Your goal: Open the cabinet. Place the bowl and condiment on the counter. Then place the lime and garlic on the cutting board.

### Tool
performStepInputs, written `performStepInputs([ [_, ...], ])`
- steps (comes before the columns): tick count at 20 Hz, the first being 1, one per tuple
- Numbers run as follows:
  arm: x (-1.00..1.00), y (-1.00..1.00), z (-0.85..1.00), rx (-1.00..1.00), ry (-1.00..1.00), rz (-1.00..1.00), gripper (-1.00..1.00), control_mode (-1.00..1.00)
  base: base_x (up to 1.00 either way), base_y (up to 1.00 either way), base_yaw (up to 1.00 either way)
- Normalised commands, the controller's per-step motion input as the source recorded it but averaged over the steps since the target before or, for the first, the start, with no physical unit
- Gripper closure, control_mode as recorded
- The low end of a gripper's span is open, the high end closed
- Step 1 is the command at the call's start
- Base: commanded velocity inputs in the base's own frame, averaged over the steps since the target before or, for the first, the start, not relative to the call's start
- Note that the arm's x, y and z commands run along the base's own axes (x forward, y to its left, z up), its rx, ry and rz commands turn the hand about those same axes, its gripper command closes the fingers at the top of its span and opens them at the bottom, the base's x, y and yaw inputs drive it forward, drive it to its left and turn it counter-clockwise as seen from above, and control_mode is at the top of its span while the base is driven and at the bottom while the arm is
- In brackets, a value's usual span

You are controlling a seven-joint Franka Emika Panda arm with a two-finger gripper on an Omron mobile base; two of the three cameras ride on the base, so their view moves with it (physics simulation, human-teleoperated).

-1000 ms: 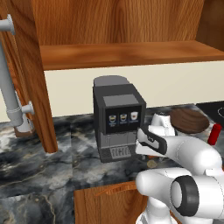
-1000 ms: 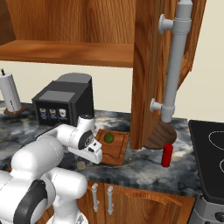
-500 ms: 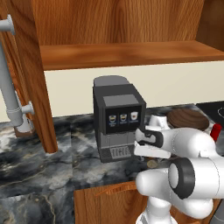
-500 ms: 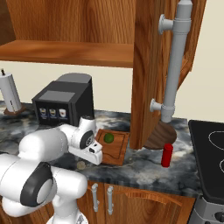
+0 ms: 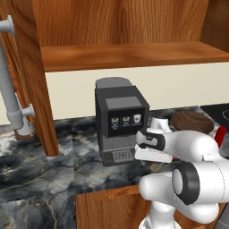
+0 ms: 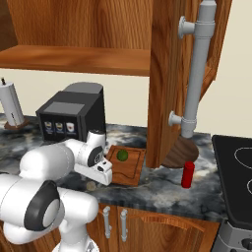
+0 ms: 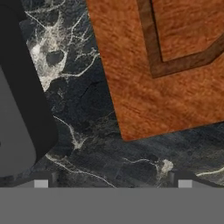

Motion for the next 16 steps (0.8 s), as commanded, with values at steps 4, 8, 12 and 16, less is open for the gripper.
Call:
performStepInputs([
  [4, -0.38, 0.21, -0.19, 0.0, 0.0, 0.0, -1.0, -1.0, 0.0, 0.0, 0.0],
  [8, -0.38, 0.14, -0.2, 0.0, 0.0, 0.0, -1.0, -1.0, 0.0, 0.0, 0.0],
  [12, -0.42, 0.08, -0.21, 0.0, 0.0, 0.0, -1.0, -1.0, 0.0, 0.0, 0.0],
  [16, -0.43, 0.03, -0.21, 0.0, 0.0, 0.0, -1.0, -1.0, 0.0, 0.0, 0.0],
])
